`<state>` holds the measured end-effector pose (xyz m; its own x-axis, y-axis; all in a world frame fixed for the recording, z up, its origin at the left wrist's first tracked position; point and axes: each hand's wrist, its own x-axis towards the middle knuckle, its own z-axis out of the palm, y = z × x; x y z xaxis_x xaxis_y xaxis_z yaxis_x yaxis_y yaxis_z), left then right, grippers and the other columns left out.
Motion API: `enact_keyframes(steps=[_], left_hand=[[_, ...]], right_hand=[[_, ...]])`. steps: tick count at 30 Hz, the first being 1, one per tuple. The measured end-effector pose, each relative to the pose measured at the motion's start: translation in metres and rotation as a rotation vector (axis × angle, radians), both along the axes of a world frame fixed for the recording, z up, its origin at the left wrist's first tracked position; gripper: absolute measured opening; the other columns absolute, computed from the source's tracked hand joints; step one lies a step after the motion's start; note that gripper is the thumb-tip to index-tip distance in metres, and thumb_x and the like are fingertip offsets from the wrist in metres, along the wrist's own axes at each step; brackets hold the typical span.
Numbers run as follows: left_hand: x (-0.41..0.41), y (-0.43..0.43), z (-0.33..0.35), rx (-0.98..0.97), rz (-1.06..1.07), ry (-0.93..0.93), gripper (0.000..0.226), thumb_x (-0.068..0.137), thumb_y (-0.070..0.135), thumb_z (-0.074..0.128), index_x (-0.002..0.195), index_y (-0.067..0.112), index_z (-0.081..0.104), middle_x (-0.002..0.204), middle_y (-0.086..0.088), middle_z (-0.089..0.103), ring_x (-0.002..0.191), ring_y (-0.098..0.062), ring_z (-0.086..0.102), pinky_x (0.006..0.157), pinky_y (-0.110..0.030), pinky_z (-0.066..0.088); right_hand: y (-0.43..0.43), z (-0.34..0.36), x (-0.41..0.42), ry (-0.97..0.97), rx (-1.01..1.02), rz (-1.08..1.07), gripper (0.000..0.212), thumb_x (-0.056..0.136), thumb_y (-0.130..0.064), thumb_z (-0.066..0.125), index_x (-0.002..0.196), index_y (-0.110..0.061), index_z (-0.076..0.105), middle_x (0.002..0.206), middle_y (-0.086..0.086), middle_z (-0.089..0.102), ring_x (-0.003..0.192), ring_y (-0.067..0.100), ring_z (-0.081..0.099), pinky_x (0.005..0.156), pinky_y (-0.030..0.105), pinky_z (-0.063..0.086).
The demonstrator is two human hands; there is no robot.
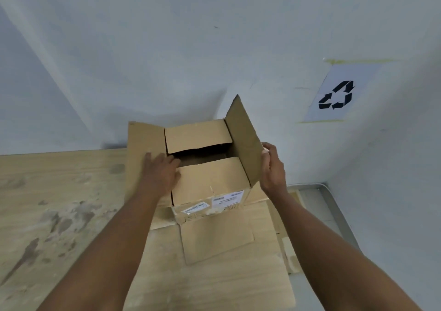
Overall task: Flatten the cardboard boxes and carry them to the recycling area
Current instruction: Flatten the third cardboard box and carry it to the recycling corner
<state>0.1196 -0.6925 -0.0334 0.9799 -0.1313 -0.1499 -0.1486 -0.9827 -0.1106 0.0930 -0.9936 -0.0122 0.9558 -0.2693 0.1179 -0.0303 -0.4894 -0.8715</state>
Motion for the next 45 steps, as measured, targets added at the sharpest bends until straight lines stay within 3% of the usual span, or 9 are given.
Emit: enact_keyframes(steps=[7,10,14,18,23,28,36,41,45], left_hand=[[0.013,-0.034,0.023,-0.174,0.065,0.134,0.068,0.097,0.067,0.015,0.114,0.022,0.062,0.114,-0.005,0.066,0.111,-0.028,0.058,0.099,-0.045,0.034],[0.016,-0.024,0.059,-0.545,0.198,0.298,0.065,0.098,0.065,0.031,0.08,0.013,0.066,0.088,-0.008,0.068,0.086,-0.026,0.063,0.081,-0.036,0.043],[0.005,-0.024,0.084,-0.421,0.028,0.785,0.028,0.088,0.057,0.061,0.108,0.04,0.071,0.115,0.005,0.072,0.097,-0.012,0.067,0.098,-0.034,0.051],[-0.018,-0.045,0.058,-0.259,-0.051,0.868,0.109,0.057,0.084,0.07,0.15,0.042,0.032,0.144,0.014,0.052,0.133,-0.015,0.048,0.114,-0.044,0.035],[-0.041,-0.055,0.016,-0.28,-0.121,0.784,0.082,0.063,0.055,0.085,0.135,0.029,0.056,0.131,0.005,0.06,0.113,-0.017,0.058,0.097,-0.037,0.05],[-0.051,-0.042,0.007,-0.227,-0.167,0.798,0.05,0.066,0.03,0.089,0.11,0.024,0.066,0.1,0.005,0.063,0.09,-0.019,0.062,0.069,-0.027,0.047],[-0.066,-0.011,-0.003,-0.197,-0.11,1.007,0.054,0.064,0.024,0.091,0.115,0.031,0.073,0.114,0.01,0.07,0.089,-0.007,0.064,0.085,-0.024,0.055],[-0.067,-0.003,-0.004,-0.21,-0.106,1.028,0.057,0.062,0.027,0.092,0.116,0.034,0.073,0.114,0.013,0.069,0.103,-0.009,0.064,0.092,-0.028,0.055],[-0.064,-0.003,-0.003,-0.217,-0.11,1.062,0.057,0.062,0.026,0.092,0.115,0.033,0.073,0.111,0.014,0.071,0.095,-0.006,0.065,0.087,-0.025,0.055]], right_hand=[[-0.031,-0.01,0.007,-0.002,-0.549,-0.072,0.051,0.091,-0.002,0.045,0.137,-0.023,0.049,0.151,-0.003,0.042,0.132,0.024,0.043,0.098,0.05,0.046],[-0.036,-0.024,0.005,0.183,-0.877,0.045,0.052,0.094,-0.01,0.048,0.144,-0.021,0.041,0.165,0.003,0.014,0.153,0.029,0.011,0.117,0.065,0.011],[-0.021,-0.035,0.007,0.379,-0.771,0.28,0.053,0.102,-0.029,0.044,0.153,-0.023,0.029,0.165,-0.001,0.023,0.151,0.024,0.024,0.117,0.067,0.008],[-0.022,-0.041,0.011,0.517,-0.443,0.366,0.063,0.099,-0.053,0.049,0.153,-0.024,0.036,0.157,0.004,0.042,0.138,0.028,0.046,0.113,0.05,0.037],[-0.029,-0.036,0.016,0.39,-0.361,0.242,0.045,0.089,-0.052,0.066,0.117,-0.017,0.068,0.12,0.003,0.068,0.111,0.023,0.063,0.091,0.036,0.05],[0.002,-0.027,0.024,0.063,-0.907,0.347,0.026,0.093,-0.035,0.054,0.112,-0.02,0.064,0.119,0.004,0.062,0.115,0.028,0.053,0.101,0.046,0.043],[0.059,-0.048,0.029,-0.044,-1.115,0.675,0.058,0.085,-0.035,0.062,0.141,-0.025,0.052,0.157,-0.001,0.04,0.149,0.03,0.025,0.118,0.067,0.0],[0.055,-0.037,0.041,-0.083,-1.282,0.73,0.098,0.075,-0.067,0.067,0.155,-0.028,0.026,0.166,0.002,0.017,0.154,0.029,0.011,0.118,0.068,-0.002],[0.047,-0.029,0.039,-0.192,-1.019,0.437,0.075,0.073,-0.042,0.075,0.139,-0.024,0.043,0.149,0.0,0.042,0.142,0.026,0.034,0.121,0.06,0.007]])
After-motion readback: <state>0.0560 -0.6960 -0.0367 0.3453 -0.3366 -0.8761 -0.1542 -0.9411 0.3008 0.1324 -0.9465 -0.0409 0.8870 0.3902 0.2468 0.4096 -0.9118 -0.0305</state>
